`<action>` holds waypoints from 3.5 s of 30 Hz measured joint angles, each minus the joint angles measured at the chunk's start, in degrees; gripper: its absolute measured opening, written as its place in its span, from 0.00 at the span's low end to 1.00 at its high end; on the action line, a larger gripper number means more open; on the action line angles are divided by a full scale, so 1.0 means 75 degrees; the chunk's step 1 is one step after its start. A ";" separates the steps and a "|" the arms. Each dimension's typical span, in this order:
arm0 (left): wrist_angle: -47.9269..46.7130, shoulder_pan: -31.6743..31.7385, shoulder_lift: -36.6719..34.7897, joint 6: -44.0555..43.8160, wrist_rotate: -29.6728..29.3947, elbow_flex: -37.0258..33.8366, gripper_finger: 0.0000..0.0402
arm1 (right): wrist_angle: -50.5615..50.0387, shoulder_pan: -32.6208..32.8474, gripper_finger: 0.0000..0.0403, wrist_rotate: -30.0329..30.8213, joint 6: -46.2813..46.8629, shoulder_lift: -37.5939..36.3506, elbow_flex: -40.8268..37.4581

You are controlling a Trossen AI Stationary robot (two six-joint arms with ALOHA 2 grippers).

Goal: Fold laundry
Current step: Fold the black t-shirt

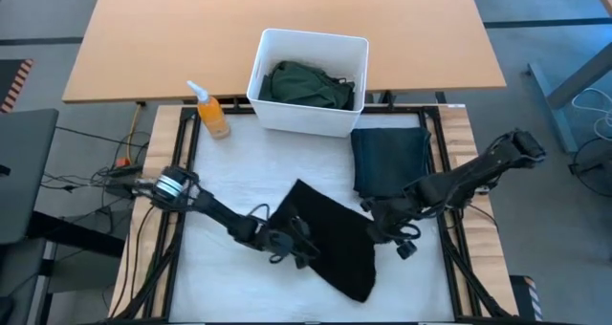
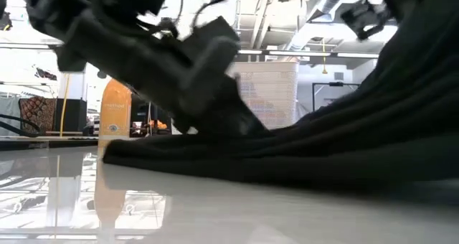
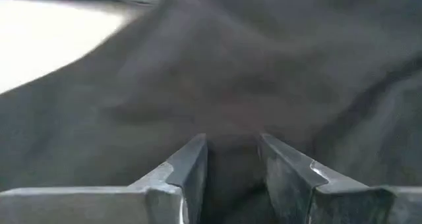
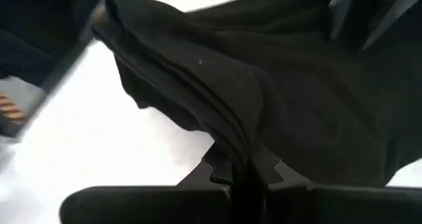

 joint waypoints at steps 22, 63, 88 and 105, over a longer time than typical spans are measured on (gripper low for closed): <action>-0.3016 -0.0019 0.1281 0.1696 0.3216 0.3361 0.32 | -0.2624 -0.2388 0.07 -0.3269 -0.1546 0.3037 0.3221; 0.1818 -0.1575 0.0680 -0.1358 0.2037 0.0140 0.00 | 0.0079 -0.4125 0.07 -0.4953 -0.1305 0.5303 0.3229; -0.0809 -0.2271 -0.2770 0.1539 -0.1253 0.0089 0.00 | -0.0081 -0.4529 0.16 -0.4523 -0.0094 0.5491 0.3700; -0.0322 -0.1347 -0.1973 0.2346 -0.1663 0.0291 0.00 | -0.0240 -0.4720 0.23 -0.4496 0.0241 0.5478 0.3879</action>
